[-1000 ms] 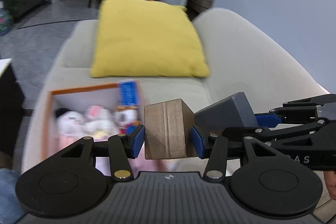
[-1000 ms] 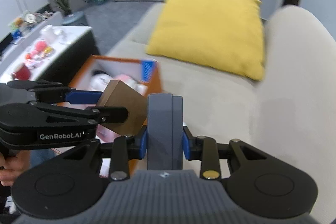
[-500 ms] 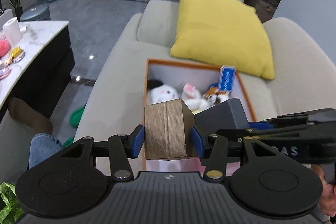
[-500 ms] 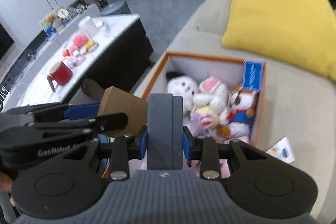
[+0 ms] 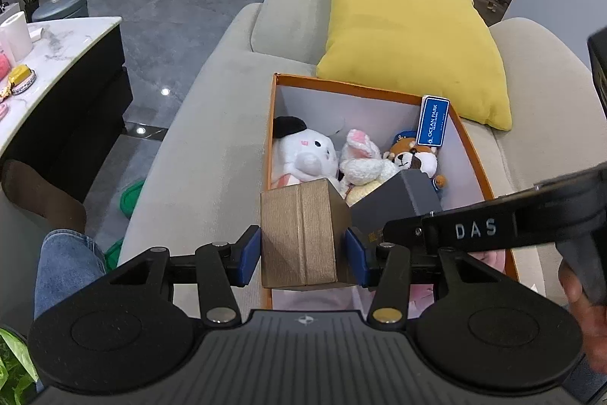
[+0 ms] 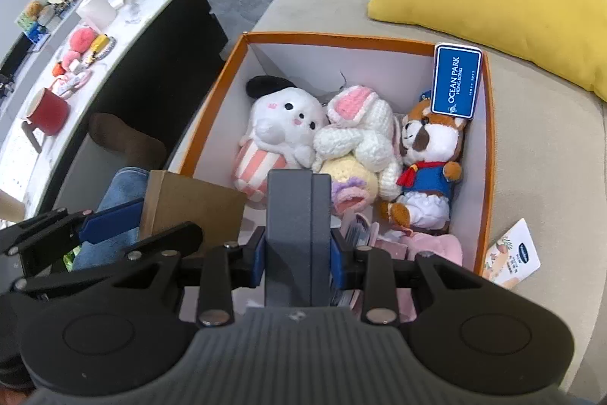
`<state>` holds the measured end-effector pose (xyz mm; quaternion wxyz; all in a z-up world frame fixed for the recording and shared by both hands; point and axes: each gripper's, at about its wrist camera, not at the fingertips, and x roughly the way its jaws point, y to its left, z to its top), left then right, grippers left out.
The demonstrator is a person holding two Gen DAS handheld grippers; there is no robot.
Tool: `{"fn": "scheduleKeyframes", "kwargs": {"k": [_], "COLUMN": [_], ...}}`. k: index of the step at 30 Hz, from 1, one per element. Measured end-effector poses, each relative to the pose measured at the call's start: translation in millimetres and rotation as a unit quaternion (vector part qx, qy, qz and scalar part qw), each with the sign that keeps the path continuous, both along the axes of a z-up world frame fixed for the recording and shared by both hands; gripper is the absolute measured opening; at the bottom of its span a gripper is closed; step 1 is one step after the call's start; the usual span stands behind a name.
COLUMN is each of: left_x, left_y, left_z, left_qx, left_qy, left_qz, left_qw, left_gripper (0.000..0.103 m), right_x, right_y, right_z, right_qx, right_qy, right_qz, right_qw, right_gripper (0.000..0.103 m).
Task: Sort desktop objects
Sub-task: 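Lower the brown box into the orange box while the right gripper releases the black case inside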
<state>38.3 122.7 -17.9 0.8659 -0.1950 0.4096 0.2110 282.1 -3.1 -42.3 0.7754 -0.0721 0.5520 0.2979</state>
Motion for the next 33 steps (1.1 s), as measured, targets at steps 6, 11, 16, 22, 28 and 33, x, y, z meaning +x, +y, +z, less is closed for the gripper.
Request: {"fn": "scheduleKeyframes", "kwargs": {"k": [6,11,16,22,28,33], "left_x": [6,16,19,28,27,26], "left_y": [-11,-31,-47,-52,-48,-47], "left_z": [-7,-11,-7,-16,-15,-9], "left_qx": [0.027,0.091,0.102,0.094,0.092,0.092], "left_qy": [0.011,0.035,0.030,0.033,0.037,0.035], "left_qz": [-0.009,-0.012,-0.023,-0.023,-0.012,-0.011], "left_qw": [0.9995,0.9952,0.9941,0.9948,0.9950,0.9951], "left_gripper": [0.056,0.055,0.055,0.054,0.054,0.054], "right_x": [4,3,1,3,-1,-9], "right_y": [-1,-1,-1,-4,-16,-37], "right_z": [0,1,0,-2,10,26], "right_qx": [0.001,0.003,-0.002,0.003,0.035,0.056], "right_qy": [0.022,0.024,0.025,0.030,0.024,-0.005], "right_qz": [-0.002,-0.007,-0.009,-0.016,0.001,0.023], "right_qw": [1.000,1.000,1.000,0.999,0.999,0.998], "right_gripper": [0.035,0.035,0.034,0.029,0.031,0.031]}}
